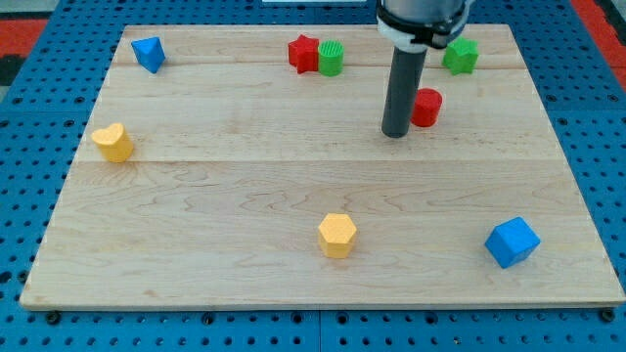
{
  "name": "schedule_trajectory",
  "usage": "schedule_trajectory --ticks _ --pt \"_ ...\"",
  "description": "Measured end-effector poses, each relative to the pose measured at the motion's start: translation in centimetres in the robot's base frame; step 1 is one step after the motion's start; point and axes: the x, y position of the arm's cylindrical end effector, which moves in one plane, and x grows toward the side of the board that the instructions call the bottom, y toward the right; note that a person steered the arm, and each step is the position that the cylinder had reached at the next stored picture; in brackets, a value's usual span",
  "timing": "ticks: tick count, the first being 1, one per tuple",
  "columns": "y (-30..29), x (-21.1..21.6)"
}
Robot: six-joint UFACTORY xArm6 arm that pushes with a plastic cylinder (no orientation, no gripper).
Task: Move the red circle to the right side of the green circle
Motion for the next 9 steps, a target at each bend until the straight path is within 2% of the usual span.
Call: schedule_trajectory --ticks 1,2,3,4,5,6,7,8,9 --pt "3.1 -1.6" --pt "3.4 -6.7" --pt "3.4 -8.2" --pt "4.4 -6.6" --pt "8.2 -7.1" --pt "8.9 -9.8" --pt "4.7 -11.9" --pt "-0.8 -12.3" --pt "-1.1 -10.6"
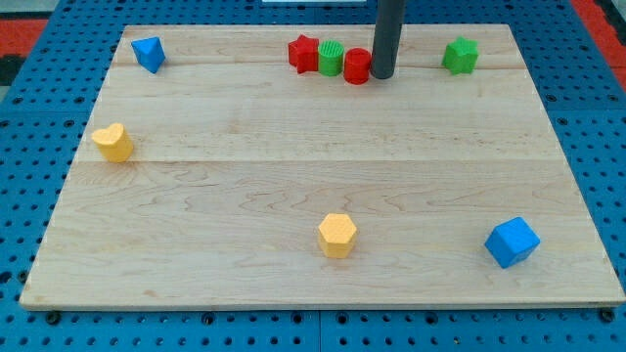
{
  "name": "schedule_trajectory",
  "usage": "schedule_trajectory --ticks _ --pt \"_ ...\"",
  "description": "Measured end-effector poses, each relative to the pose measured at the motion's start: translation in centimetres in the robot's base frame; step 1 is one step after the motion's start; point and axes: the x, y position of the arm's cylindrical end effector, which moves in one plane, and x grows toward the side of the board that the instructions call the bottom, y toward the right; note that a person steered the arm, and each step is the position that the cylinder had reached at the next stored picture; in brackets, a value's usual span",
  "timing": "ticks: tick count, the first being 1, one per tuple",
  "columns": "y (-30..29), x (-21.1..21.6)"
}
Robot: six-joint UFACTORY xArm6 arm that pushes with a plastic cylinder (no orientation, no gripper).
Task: Move the red circle to the right side of the green circle
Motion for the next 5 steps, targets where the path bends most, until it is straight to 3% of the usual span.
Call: schedule_trajectory --ticks 3,5 --pt "-3.0 1.3" --pt "-3.0 -1.4"
